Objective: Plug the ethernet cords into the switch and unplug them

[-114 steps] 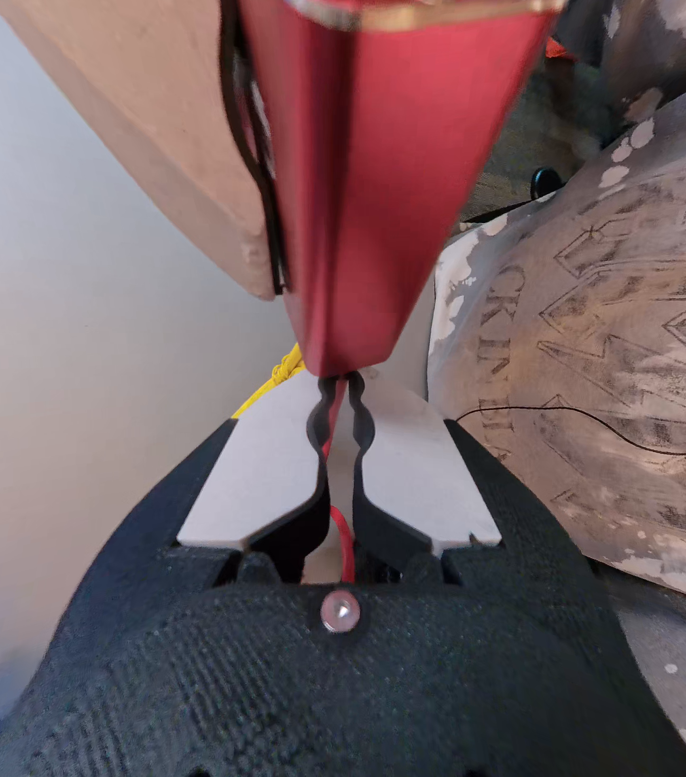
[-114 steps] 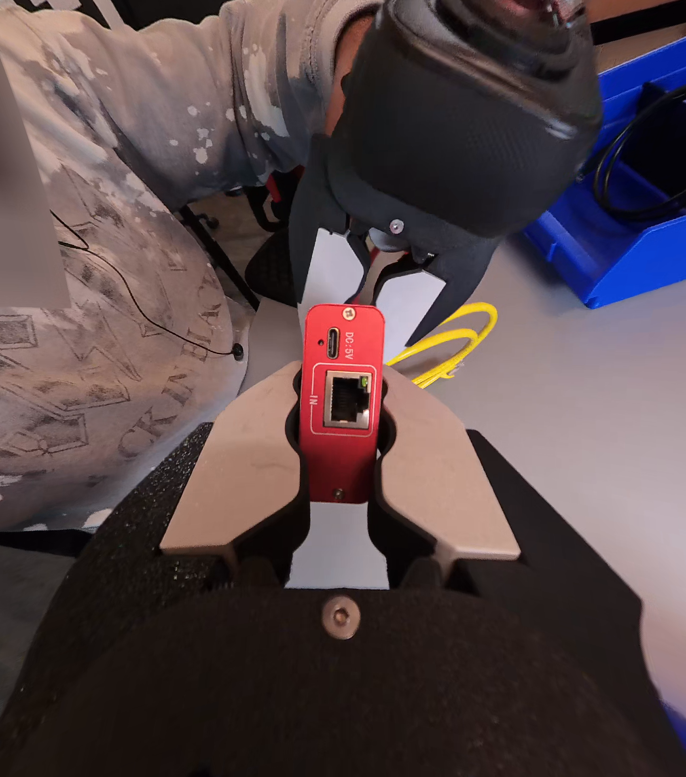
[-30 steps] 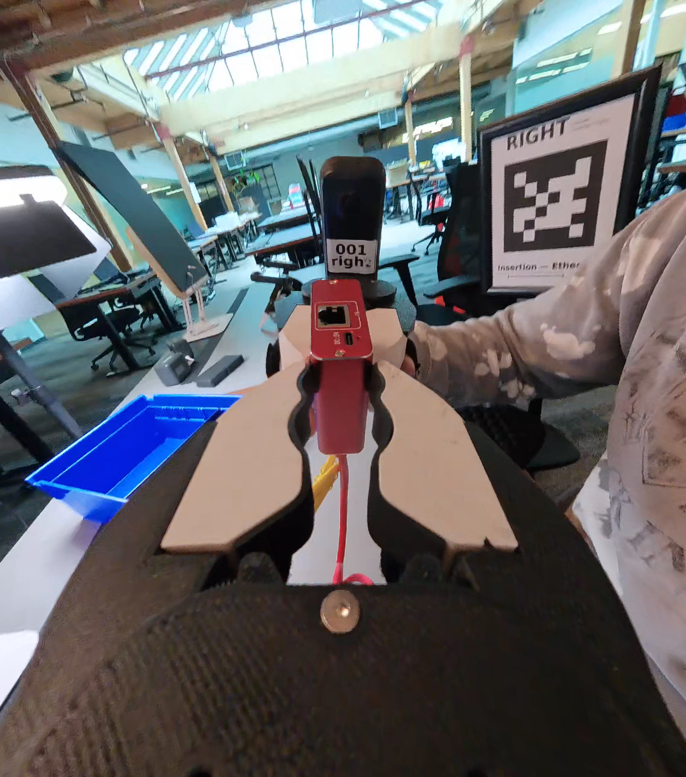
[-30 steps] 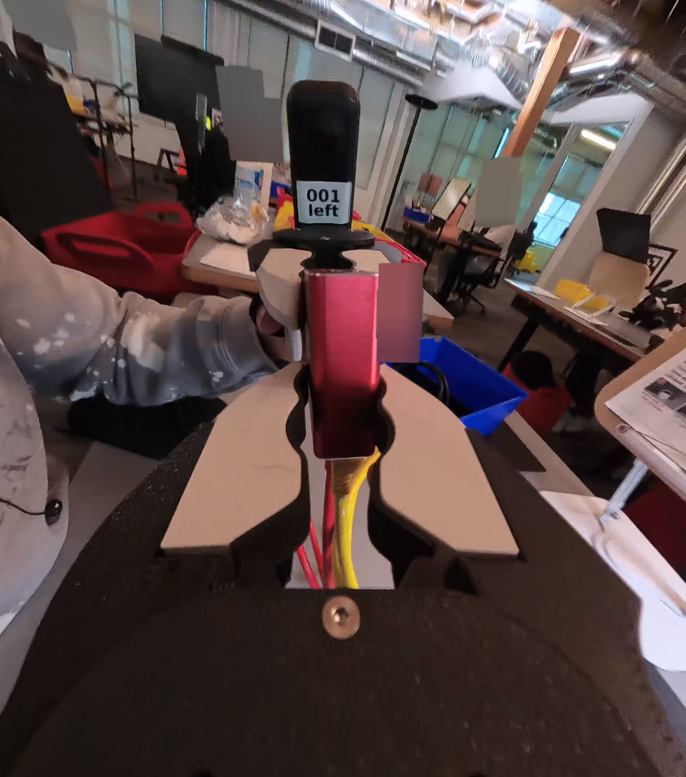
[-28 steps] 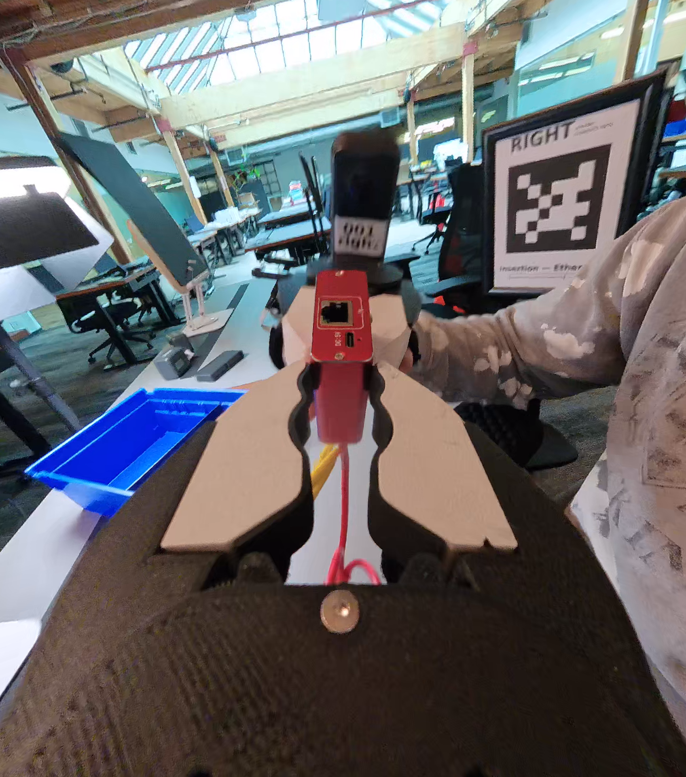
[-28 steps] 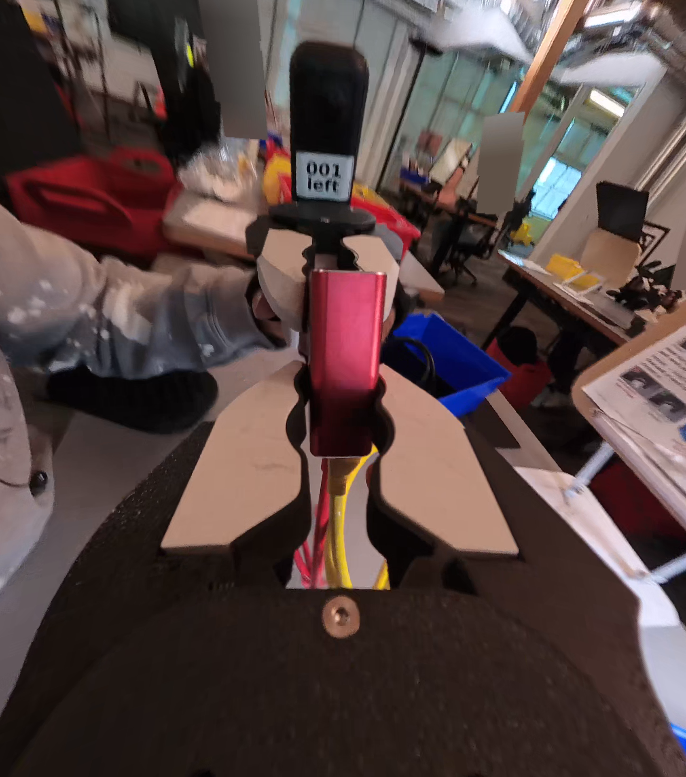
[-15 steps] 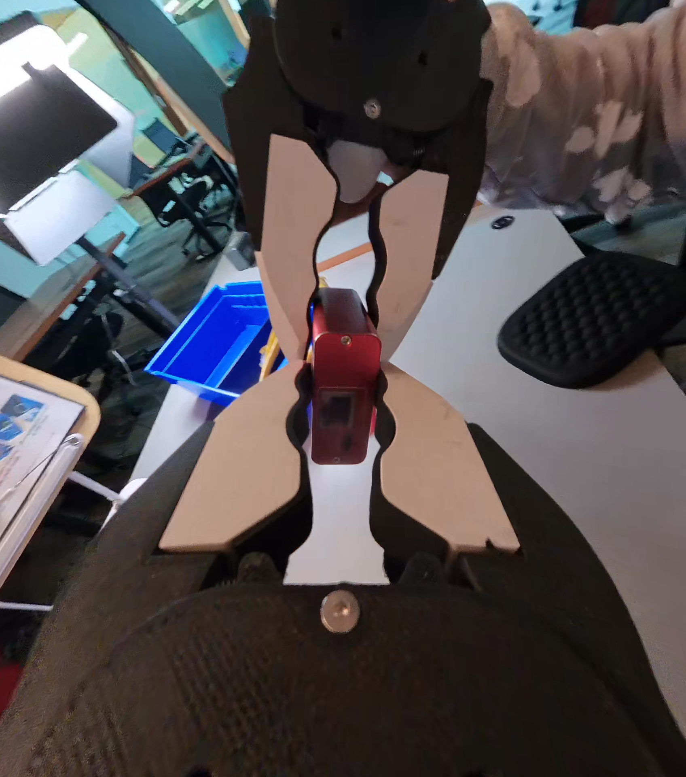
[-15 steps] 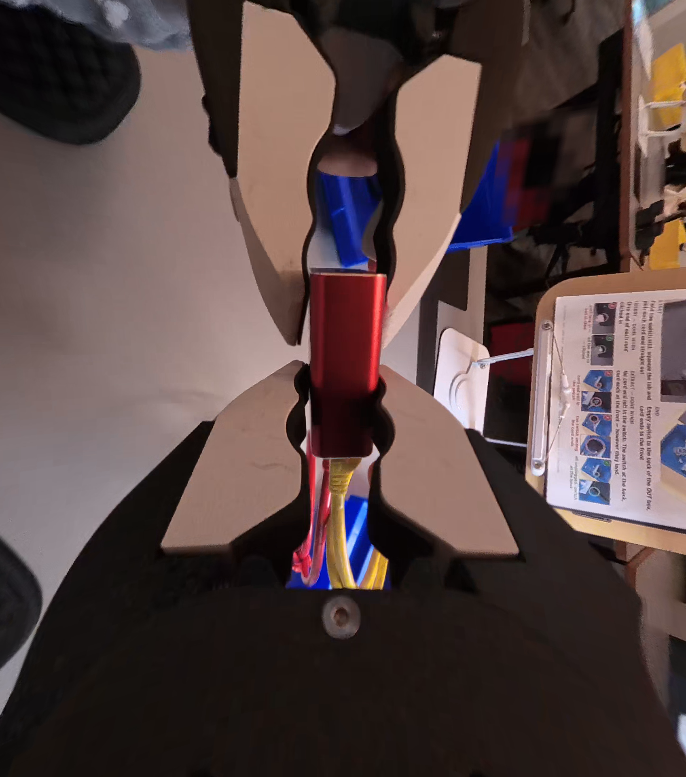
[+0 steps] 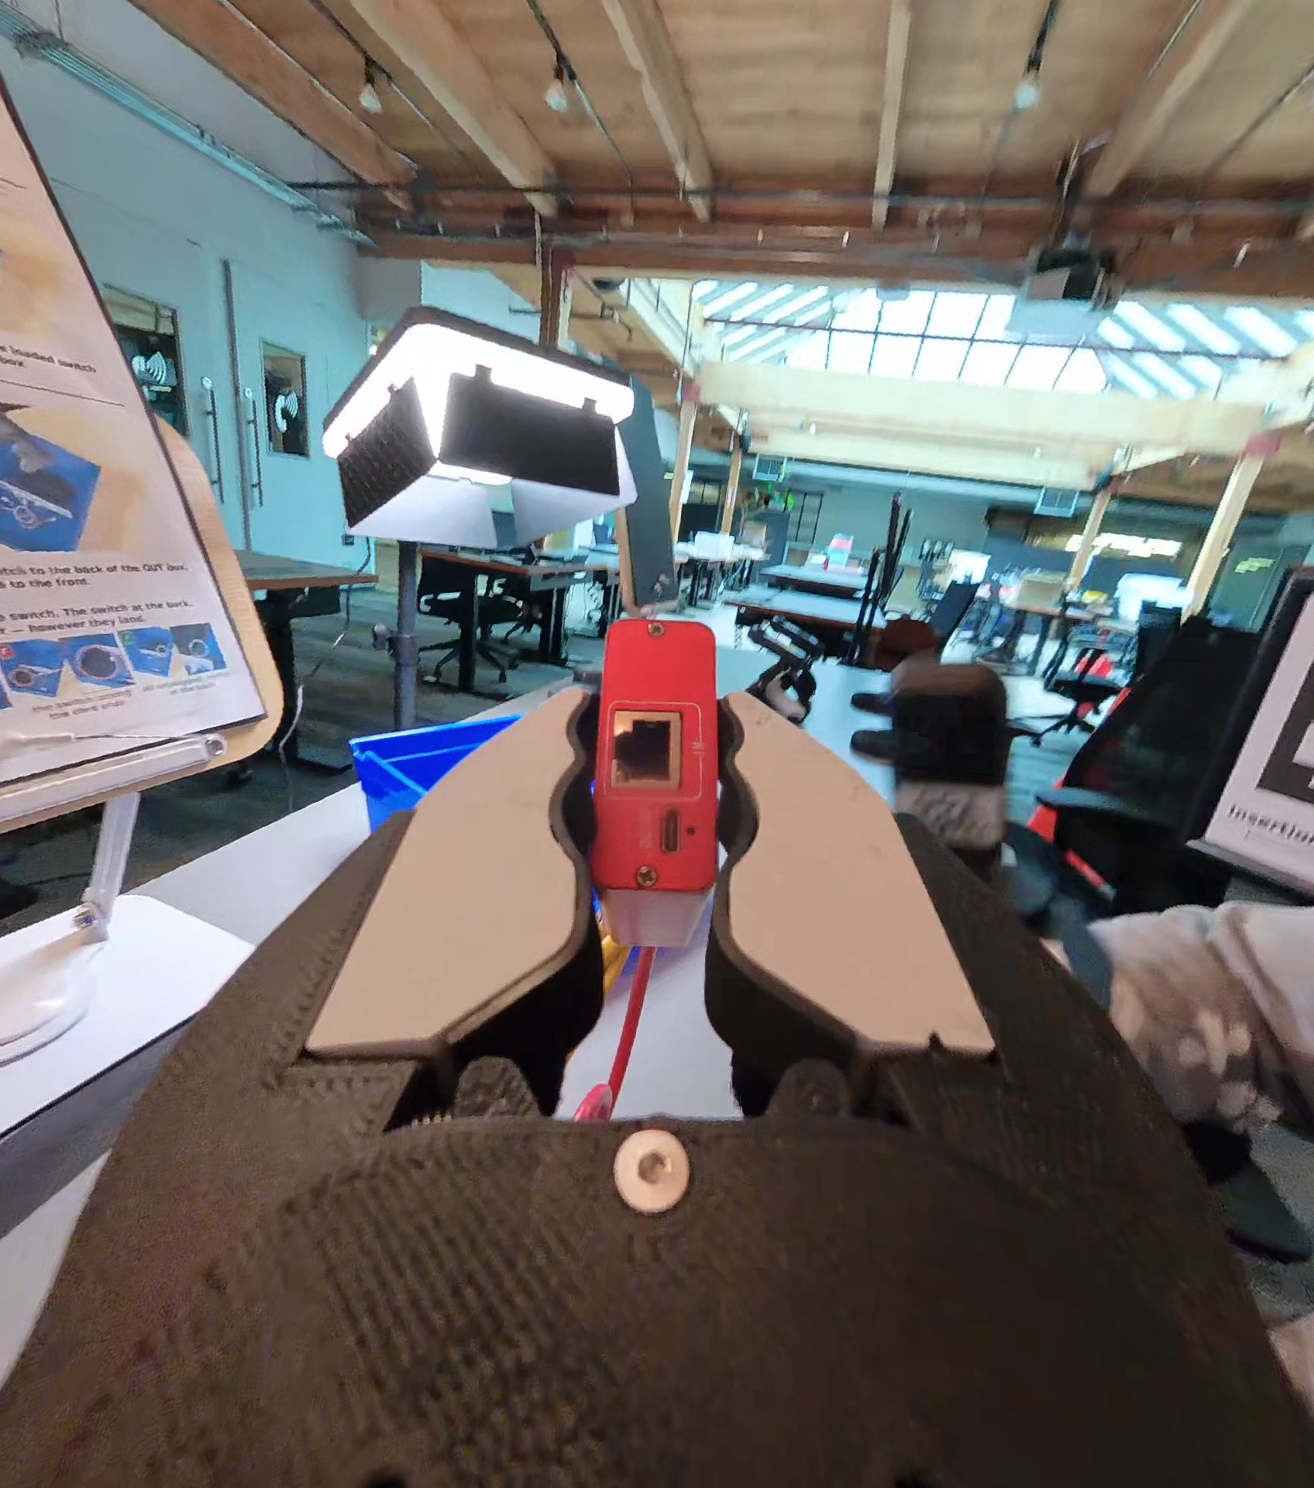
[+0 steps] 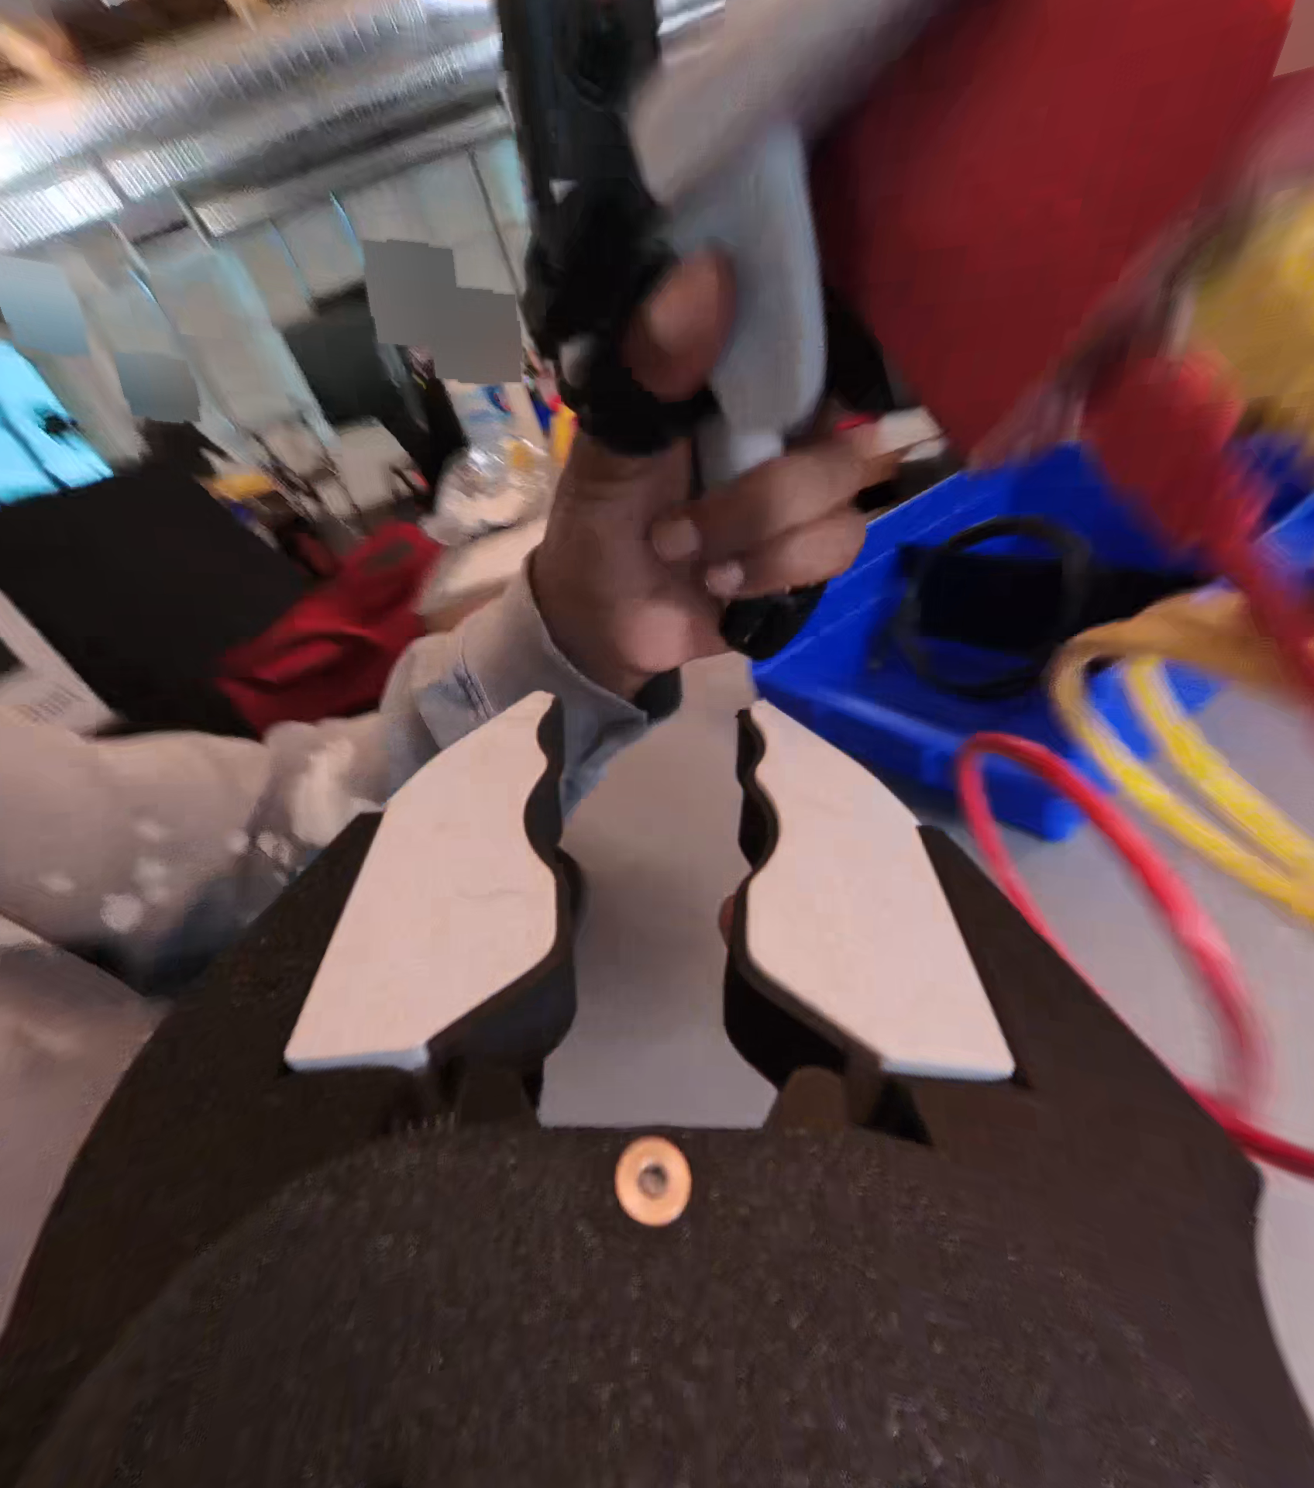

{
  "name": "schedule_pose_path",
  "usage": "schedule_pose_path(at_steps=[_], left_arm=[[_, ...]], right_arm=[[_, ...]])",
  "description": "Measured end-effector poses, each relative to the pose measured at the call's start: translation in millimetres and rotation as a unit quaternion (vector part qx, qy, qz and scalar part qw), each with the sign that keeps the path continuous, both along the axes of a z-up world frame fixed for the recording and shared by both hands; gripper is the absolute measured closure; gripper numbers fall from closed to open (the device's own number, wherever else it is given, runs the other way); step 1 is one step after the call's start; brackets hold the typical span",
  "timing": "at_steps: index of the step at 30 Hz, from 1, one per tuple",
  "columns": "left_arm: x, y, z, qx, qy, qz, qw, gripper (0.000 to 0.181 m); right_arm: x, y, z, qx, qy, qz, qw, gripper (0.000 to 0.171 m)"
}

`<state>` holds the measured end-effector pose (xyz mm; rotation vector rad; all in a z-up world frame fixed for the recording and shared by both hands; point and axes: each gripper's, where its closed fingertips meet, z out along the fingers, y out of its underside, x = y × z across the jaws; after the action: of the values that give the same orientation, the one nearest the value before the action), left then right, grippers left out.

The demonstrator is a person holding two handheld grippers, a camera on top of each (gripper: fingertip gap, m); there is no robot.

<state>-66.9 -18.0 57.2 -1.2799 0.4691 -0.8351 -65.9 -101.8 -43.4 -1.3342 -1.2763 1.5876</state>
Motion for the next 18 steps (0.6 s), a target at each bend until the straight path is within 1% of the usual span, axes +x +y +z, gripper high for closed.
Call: schedule_pose_path(at_steps=[1, 2, 4, 6, 8, 10, 12, 14, 18], left_arm=[[1, -3, 3, 0.003, -0.01, -0.005, 1.0, 0.154], [2, -5, 7, 0.007, -0.019, -0.007, 1.0, 0.154], [4, -13, 16, 0.02, -0.044, -0.014, 0.999, 0.154], [4, -20, 25, 0.034, -0.073, -0.032, 0.996, 0.154], [4, -23, 28, 0.033, -0.099, -0.044, 0.994, 0.154], [4, -24, 31, 0.034, -0.119, -0.056, 0.991, 0.154], [7, -25, 30, 0.027, -0.118, -0.068, 0.99, 0.154], [19, -27, 22, 0.01, -0.088, -0.094, 0.992, 0.154], [36, -25, 11, -0.01, -0.057, -0.112, 0.992, 0.153]], right_arm=[[-10, 0, -4, -0.046, 0.015, 0.003, 0.999, 0.127], [-16, 3, 0, -0.08, 0.047, -0.001, 0.996, 0.125], [-19, 17, 23, -0.13, 0.114, -0.017, 0.985, 0.121], [-14, 34, 57, -0.145, 0.175, -0.039, 0.973, 0.12], [-7, 47, 85, -0.139, 0.215, -0.06, 0.965, 0.12], [0, 57, 103, -0.13, 0.234, -0.071, 0.961, 0.121], [6, 63, 110, -0.105, 0.241, -0.082, 0.961, 0.127], [14, 69, 116, -0.079, 0.253, -0.091, 0.96, 0.13], [27, 66, 114, -0.054, 0.227, -0.029, 0.972, 0.139]])
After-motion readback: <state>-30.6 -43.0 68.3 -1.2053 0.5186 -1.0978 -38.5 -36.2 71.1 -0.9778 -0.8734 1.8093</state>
